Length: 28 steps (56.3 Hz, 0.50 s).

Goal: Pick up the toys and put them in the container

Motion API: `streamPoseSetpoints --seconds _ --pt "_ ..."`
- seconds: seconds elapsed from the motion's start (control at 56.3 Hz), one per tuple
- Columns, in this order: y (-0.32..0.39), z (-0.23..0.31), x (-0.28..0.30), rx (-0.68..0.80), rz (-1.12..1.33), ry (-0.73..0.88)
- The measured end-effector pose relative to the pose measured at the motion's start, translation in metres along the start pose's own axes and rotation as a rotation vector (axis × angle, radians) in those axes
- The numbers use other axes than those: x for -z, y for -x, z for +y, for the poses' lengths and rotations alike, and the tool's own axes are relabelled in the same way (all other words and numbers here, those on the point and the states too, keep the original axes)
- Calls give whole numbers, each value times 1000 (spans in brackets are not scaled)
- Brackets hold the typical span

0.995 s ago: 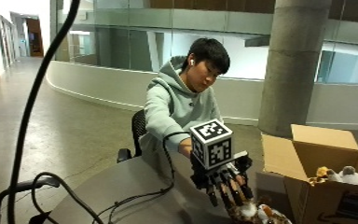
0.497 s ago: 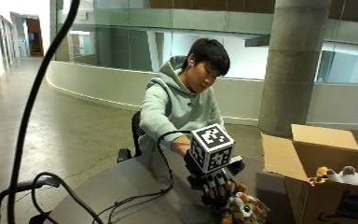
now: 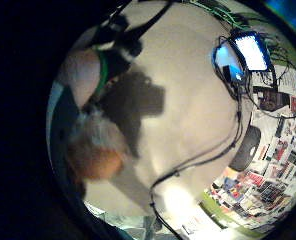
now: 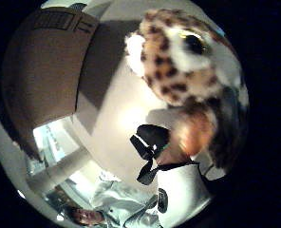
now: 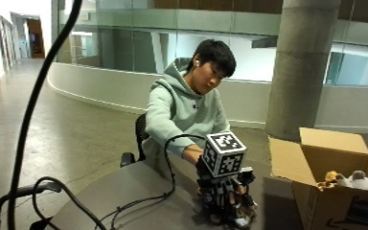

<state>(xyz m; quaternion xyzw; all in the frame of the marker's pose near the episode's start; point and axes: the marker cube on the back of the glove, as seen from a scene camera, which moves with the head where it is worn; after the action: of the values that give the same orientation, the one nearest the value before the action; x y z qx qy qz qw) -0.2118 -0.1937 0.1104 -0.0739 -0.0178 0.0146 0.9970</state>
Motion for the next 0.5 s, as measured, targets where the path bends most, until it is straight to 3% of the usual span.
streamPoseSetpoints --seconds 0.124,0.284,0.497 --pt "5 4 -9 51 55 -100" --pt "-4 27 -14 182 -8 -112" --pt "-1 92 7 276 -68 131"
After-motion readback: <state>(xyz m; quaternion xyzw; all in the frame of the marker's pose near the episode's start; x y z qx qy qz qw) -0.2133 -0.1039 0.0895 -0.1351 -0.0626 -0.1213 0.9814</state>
